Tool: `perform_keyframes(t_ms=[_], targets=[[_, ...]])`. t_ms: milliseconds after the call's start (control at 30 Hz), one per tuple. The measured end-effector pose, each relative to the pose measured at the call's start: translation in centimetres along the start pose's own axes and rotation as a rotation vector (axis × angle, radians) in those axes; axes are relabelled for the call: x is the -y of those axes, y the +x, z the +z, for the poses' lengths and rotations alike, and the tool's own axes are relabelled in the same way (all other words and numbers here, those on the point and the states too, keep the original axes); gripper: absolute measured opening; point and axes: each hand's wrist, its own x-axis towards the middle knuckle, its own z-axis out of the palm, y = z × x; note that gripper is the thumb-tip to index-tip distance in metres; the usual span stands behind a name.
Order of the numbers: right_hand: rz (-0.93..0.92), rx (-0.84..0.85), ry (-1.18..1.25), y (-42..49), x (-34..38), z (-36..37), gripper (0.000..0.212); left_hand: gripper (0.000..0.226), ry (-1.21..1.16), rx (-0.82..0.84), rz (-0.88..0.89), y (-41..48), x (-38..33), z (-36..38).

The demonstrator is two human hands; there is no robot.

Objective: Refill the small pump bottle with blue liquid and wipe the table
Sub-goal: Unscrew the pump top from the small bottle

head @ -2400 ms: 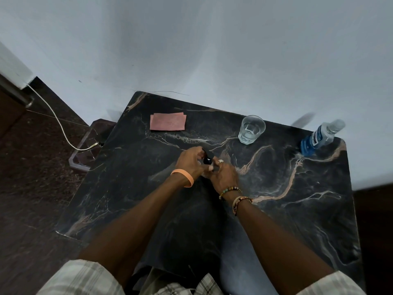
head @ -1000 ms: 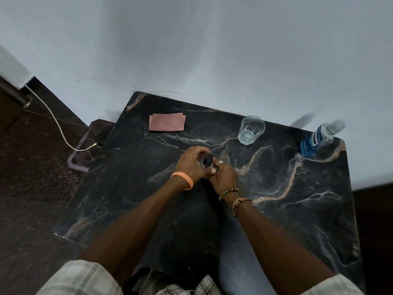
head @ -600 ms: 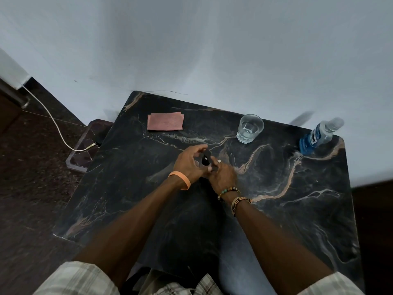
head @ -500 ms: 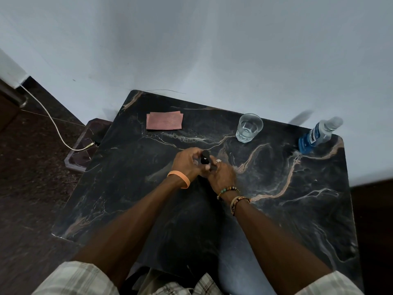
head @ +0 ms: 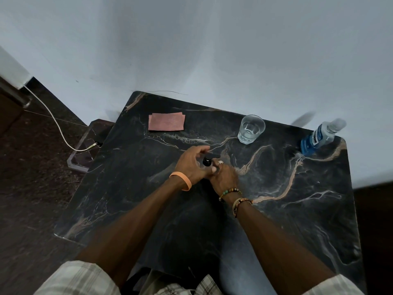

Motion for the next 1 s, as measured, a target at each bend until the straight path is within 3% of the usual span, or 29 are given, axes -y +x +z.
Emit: perform_keyframes(t_ms=[67, 167, 233, 333, 467, 633, 767, 933, 1000], targets=[[0.005, -0.002, 0.027, -0.04, -0.16, 0.13, 0.006, 0.05, -0.006, 0.017, 0.009, -0.01, 0.24, -0.01], [-0.013, -0.05, 0.033, -0.16, -0.21, 0.27, 0.036, 0.042, 0.037, -0.021, -0.013, 0.15, 0.18, -0.01], [-0.034, -0.062, 0.034, -0.14, -0.2, 0.16, 0.042, 0.05, 0.05, -0.034, -0.004, 0.23, 0.04, -0.03], [-0.033, -0.048, 0.031, -0.14, -0.22, 0.19, 0.042, 0.062, 0.0, -0.012, 0.018, 0.06, 0.21, -0.05], [-0.026, -0.071, 0.06, -0.21, -0.15, 0.28, 0.037, 0.042, 0.044, -0.032, -0.02, 0.23, 0.39, -0.05], [-0.062, -0.078, 0.084, -0.21, 0.0, 0.09, 0.032, 0.063, -0.006, 0.005, -0.007, 0.11, 0.28, -0.08], [-0.061, -0.065, 0.1, -0.32, 0.0, 0.06, 0.036, 0.035, 0.065, -0.005, -0.004, 0.13, 0.26, -0.17], [-0.043, -0.073, 0.04, -0.1, -0.16, 0.18, 0.033, 0.058, -0.011, 0.012, -0.001, -0.34, -0.16, -0.11], [-0.021, -0.028, 0.038, -0.03, -0.28, 0.25, 0.031, 0.044, -0.033, 0.014, 0.015, -0.45, -0.17, -0.04]])
